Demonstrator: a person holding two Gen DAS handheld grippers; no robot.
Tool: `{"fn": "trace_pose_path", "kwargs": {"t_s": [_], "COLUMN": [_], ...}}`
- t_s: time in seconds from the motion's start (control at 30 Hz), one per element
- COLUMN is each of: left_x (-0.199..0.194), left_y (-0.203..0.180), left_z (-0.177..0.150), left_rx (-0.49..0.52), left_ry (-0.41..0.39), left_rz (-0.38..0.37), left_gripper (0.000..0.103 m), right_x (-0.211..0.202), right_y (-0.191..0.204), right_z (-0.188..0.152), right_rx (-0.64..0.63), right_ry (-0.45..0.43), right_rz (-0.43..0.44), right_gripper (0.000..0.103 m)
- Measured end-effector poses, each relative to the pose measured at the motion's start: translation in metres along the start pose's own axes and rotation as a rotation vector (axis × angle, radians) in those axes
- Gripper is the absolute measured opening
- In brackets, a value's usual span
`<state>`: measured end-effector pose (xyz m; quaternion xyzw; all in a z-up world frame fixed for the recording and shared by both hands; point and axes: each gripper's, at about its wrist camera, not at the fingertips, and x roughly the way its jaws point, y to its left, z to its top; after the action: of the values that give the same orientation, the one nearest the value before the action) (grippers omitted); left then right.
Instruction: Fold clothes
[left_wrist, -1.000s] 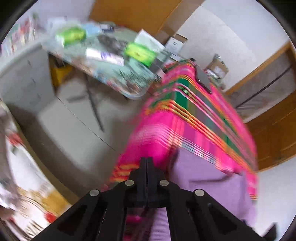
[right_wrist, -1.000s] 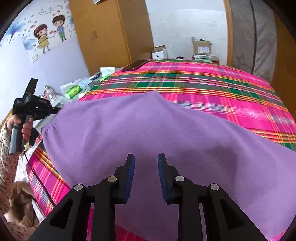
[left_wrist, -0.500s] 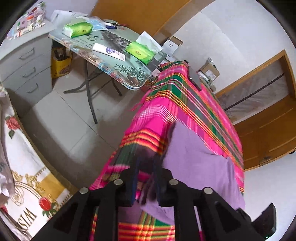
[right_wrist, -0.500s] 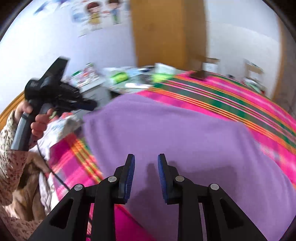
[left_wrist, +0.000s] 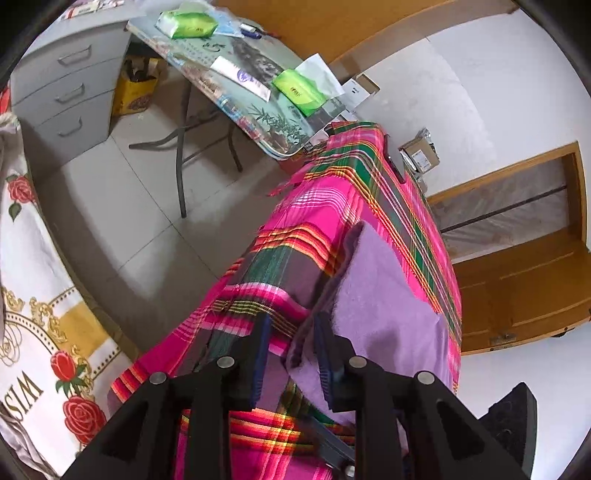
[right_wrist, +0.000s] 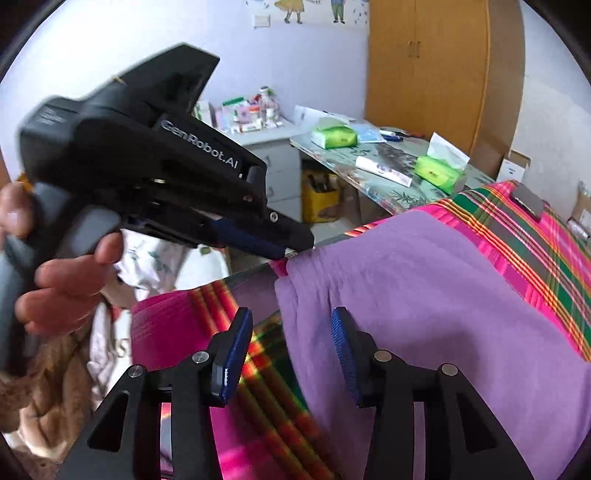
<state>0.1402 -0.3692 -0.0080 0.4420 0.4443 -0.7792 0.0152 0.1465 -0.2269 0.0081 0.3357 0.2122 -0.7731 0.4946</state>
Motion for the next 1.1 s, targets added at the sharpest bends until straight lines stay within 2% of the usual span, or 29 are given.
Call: {"fn": "trace_pose_path", "kwargs": {"t_s": [0.2, 0.37, 0.4, 0.43, 0.47, 0.63, 0.77, 0.97, 1.07, 1.1], "left_x": [0.006, 0.004, 0.004, 0.004, 0.004, 0.006, 0.011, 0.021, 0.028, 0.030], "left_y": [0.004, 0.005, 0.006, 0.006, 0.006, 0.008, 0.007, 0.000, 0.000, -0.001], "left_z": [0.001, 0.003, 0.003, 0.003, 0.003, 0.008, 0.012, 0.019, 0.021, 0.022], "left_rx": [-0.017, -0.032, -0.036, -0.039, -0.042, -0.079, -0.116, -0.138, -0.165, -0.175], "left_ry": [0.026, 0.017, 0.016, 0.015, 0.015, 0.020, 0.026, 0.075, 0.118, 0.121], "left_rz": [-0.034, -0.057, -0.064, -0.070, -0.072, -0.102, -0.146, -0.242, -0.366, -0.383], "left_gripper": [0.025, 0.026, 0.027, 0.029, 0.030, 0.034, 0.041, 0.046, 0.047, 0.047], "right_x": [0.017, 0.017, 0.017, 0.016, 0.015, 0.010, -0.008, -0.028, -0.036, -0.037], "right_y": [0.003, 0.003, 0.003, 0.003, 0.002, 0.000, -0.006, -0.010, -0.010, -0.010], "right_z": [0.007, 0.007, 0.006, 0.006, 0.005, 0.005, 0.001, -0.002, -0.003, -0.003], "right_rx": [0.011, -0.008, -0.008, -0.006, -0.003, 0.010, 0.055, 0.079, 0.080, 0.080], "right_ry": [0.057, 0.062, 0.062, 0.060, 0.058, 0.031, -0.044, -0.118, -0.147, -0.150], "right_rz": [-0.043, -0.075, -0.084, -0.108, -0.123, -0.129, -0.105, -0.077, -0.071, -0.070], "right_gripper": [0.047, 0.046, 0.042, 0.032, 0.029, 0.017, 0.015, 0.014, 0.014, 0.014]}}
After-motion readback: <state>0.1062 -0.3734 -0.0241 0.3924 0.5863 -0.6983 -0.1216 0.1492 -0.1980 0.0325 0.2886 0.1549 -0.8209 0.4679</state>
